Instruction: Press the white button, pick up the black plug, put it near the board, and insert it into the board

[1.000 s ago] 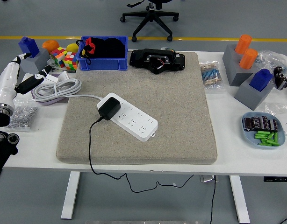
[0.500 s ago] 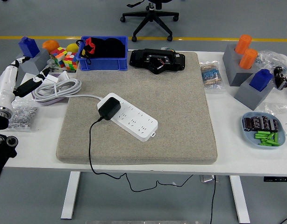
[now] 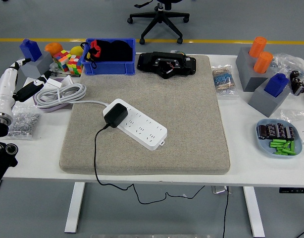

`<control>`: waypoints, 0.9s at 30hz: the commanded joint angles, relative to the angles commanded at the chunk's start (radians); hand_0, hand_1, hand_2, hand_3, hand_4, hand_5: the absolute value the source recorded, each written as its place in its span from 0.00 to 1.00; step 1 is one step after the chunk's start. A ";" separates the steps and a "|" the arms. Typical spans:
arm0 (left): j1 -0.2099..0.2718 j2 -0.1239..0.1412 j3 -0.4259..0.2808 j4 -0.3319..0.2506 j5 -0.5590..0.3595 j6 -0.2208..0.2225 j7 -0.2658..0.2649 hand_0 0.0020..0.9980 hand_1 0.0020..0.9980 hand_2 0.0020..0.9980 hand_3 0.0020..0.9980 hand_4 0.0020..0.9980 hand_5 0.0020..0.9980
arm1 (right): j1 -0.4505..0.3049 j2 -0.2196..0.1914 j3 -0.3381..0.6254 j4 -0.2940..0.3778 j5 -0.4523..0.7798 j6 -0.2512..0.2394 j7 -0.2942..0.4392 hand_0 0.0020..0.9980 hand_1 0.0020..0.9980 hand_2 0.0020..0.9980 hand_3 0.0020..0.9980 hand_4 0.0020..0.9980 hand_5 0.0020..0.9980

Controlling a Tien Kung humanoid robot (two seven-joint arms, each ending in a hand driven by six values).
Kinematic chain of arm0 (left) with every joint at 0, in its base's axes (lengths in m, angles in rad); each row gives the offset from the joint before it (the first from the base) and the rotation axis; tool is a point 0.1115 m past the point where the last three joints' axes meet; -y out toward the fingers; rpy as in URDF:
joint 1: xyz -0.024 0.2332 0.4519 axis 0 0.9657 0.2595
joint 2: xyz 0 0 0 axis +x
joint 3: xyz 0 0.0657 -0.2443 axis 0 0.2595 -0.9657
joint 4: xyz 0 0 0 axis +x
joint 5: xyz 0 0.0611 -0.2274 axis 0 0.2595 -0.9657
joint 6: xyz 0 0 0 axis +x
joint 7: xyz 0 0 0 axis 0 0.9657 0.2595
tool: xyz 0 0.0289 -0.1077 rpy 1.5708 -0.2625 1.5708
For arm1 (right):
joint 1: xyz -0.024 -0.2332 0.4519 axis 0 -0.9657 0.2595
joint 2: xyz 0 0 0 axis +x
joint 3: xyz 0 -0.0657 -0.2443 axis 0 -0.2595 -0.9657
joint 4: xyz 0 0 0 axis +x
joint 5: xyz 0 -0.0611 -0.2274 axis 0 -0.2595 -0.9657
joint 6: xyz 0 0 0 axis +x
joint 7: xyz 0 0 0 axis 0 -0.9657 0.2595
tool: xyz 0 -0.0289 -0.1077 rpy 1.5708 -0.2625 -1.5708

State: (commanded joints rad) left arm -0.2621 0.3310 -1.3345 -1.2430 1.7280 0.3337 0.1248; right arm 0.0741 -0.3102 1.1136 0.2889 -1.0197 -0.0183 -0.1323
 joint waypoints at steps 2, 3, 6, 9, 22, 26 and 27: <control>0.001 0.000 0.001 -0.001 -0.003 -0.002 0.001 1.00 0.94 0.92 0.88 0.88 0.73 | -0.002 0.002 0.002 -0.001 0.000 0.000 -0.001 0.63 0.62 0.60 0.60 0.68 0.40; 0.003 0.000 0.001 -0.001 -0.003 -0.001 0.001 1.00 0.94 0.92 0.88 0.88 0.73 | -0.002 0.002 0.002 -0.001 0.000 0.000 -0.001 0.63 0.62 0.60 0.60 0.68 0.40; 0.005 -0.002 0.002 -0.002 -0.002 -0.003 0.004 1.00 0.94 0.92 0.88 0.88 0.73 | -0.004 0.004 0.006 -0.001 0.002 -0.001 -0.002 0.63 0.62 0.60 0.60 0.68 0.40; 0.007 -0.005 0.001 -0.004 -0.002 -0.001 0.003 1.00 0.94 0.92 0.87 0.88 0.73 | -0.004 0.005 0.009 0.000 0.001 -0.001 -0.002 0.63 0.62 0.60 0.60 0.68 0.41; 0.006 -0.008 0.008 -0.009 -0.001 0.009 -0.001 1.00 0.95 0.93 0.87 0.87 0.72 | -0.004 0.009 0.014 -0.001 -0.001 -0.001 -0.002 0.63 0.62 0.61 0.60 0.68 0.41; 0.008 -0.007 0.005 -0.013 0.000 0.009 -0.001 1.00 0.95 0.92 0.87 0.87 0.71 | -0.002 0.009 0.019 0.001 -0.001 -0.001 -0.001 0.63 0.62 0.61 0.59 0.68 0.41; 0.008 -0.007 0.005 -0.014 0.000 0.009 -0.001 1.00 0.95 0.92 0.87 0.87 0.71 | -0.001 0.009 0.020 0.002 -0.001 -0.002 0.000 0.63 0.62 0.61 0.59 0.68 0.41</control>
State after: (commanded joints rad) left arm -0.2537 0.3245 -1.3294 -1.2567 1.7281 0.3430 0.1237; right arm 0.0730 -0.3012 1.1334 0.2910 -1.0208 -0.0202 -0.1322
